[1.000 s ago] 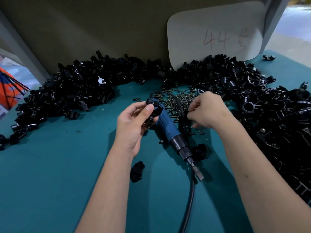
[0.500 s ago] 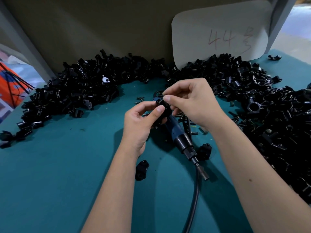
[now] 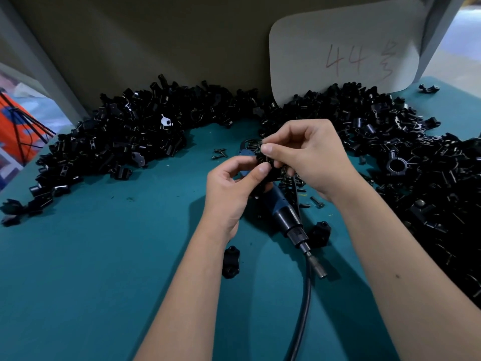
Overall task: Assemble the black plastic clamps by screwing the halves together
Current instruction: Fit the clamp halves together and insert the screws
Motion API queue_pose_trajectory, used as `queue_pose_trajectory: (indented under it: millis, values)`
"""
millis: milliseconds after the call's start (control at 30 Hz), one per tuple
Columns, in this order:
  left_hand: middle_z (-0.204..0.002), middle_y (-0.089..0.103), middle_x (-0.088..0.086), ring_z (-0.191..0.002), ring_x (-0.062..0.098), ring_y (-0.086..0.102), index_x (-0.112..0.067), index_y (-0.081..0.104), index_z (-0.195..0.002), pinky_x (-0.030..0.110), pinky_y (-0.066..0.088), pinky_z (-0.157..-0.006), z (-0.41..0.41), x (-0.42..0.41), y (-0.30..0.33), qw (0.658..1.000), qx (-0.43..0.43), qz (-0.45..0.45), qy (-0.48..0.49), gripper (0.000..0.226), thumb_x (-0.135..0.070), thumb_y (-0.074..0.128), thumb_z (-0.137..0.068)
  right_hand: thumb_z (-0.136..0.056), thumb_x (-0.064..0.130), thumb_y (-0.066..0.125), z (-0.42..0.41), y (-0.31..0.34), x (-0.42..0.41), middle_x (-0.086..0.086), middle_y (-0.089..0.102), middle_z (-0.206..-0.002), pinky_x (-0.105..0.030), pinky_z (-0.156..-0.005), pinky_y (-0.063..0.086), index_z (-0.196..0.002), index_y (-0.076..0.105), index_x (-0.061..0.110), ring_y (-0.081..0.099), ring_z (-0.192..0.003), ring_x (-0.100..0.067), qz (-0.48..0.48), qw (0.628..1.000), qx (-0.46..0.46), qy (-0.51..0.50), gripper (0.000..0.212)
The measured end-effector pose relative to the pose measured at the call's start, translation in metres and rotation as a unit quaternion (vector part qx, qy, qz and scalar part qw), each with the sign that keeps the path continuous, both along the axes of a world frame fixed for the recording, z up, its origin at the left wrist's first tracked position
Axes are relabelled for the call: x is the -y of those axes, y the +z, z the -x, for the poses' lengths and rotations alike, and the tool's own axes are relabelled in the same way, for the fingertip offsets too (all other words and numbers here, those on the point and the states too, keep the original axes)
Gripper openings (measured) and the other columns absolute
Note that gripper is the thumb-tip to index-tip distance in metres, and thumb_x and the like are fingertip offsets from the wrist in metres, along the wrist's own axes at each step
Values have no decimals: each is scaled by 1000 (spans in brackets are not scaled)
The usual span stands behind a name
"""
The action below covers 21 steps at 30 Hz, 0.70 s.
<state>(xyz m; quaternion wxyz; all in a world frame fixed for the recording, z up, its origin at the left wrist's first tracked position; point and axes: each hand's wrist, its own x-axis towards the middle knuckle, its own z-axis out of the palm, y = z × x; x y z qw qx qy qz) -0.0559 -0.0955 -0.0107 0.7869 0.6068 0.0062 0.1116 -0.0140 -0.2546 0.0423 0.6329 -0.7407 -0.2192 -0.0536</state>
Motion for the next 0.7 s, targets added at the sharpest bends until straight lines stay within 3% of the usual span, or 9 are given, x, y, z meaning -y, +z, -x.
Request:
queue_pose_trajectory:
  millis: [167,300,400,467,533,600,667,700]
  values:
    - [-112,72,28,-95,29,72,-8,76,-105,52,59,-95,0,2,1,1000,-5,9,-2,32,-24,86,-79,-82,12,87,-1,-4,-1,-9,76,-77,-26,-67,54,-79,76,7,66,-68,-10,-24,999,13,-30,12]
    - [-113,71,28,-105,42,70,-7,76,-105,62,54,-100,1,2,2,1000,-8,-2,25,31,-25,84,-82,-81,17,89,0,-6,-2,-6,71,-69,-28,-61,50,-70,69,8,59,-62,-10,11,999,24,-36,24]
    - [-104,77,16,-101,47,70,-13,78,-100,61,57,-95,1,-2,1,999,3,-42,34,18,-22,85,-85,-88,23,83,0,-5,0,1,69,-64,-22,-59,47,-70,72,10,57,-59,-5,52,998,24,-27,25]
    - [-104,77,15,-99,47,71,-15,79,-98,58,59,-92,2,-2,0,998,5,-42,40,16,-21,85,-85,-98,33,72,-1,-3,5,7,70,-62,-10,-56,42,-72,77,14,57,-57,2,44,999,3,-24,32]
    - [-106,76,19,-96,40,74,-16,79,-95,49,62,-86,3,-1,1,999,0,-20,43,12,-19,84,-85,-103,38,62,-2,-4,8,6,74,-70,-11,-59,44,-83,82,20,60,-61,3,54,997,1,-51,34]
    - [-107,75,21,-87,27,75,-14,79,-95,37,62,-80,3,-1,3,999,-17,18,36,9,-16,82,-87,-103,26,61,-5,-9,10,6,76,-85,-22,-70,50,-98,82,22,62,-74,-1,191,975,54,-102,21]
    - [-102,78,16,-81,20,75,-9,75,-97,30,61,-76,3,-2,5,997,-46,61,31,9,-15,77,-90,-97,9,61,-5,-17,7,-2,72,-111,-36,-93,51,-114,78,21,59,-107,-19,406,905,84,-97,27]
    - [-99,78,13,-80,19,75,-9,74,-96,27,61,-74,3,-4,6,994,-60,88,28,8,-16,75,-92,-95,6,60,-5,-21,6,-6,65,-121,-39,-100,48,-118,76,20,51,-118,-28,467,877,72,-81,32]
